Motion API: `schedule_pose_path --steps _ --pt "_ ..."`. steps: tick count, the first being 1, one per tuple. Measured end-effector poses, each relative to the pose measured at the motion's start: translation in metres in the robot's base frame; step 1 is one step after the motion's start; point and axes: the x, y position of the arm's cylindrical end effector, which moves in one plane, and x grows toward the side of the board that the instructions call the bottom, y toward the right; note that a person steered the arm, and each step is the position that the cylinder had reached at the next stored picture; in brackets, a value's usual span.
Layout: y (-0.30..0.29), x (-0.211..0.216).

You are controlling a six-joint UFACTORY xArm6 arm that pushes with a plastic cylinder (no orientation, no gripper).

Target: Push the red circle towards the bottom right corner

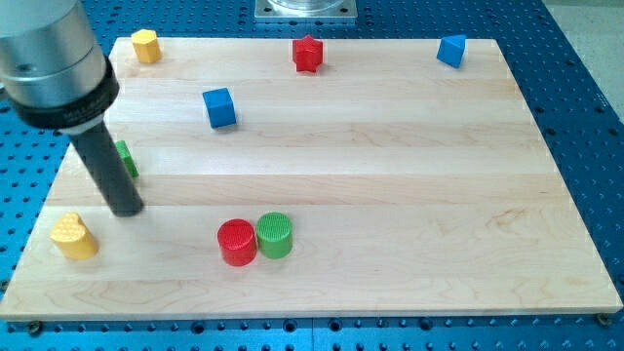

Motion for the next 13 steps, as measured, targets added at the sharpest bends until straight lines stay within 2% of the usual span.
schedule_pose_path --steps 1,3,4,5,6,7,8,9,10,11,12,13 --pt "0.005 0.023" --pt "0.066 0.064" --pt "0.097 0.064" --pt "0.126 0.048" --pt "0.186 0.035" --pt "0.183 -0.012" --pt "0.148 -0.003" --pt "0.138 -0.058" --pt "0.222 -0.062" --pt "0.359 -0.049" --pt "0.365 -0.09" --pt "0.438 -0.087"
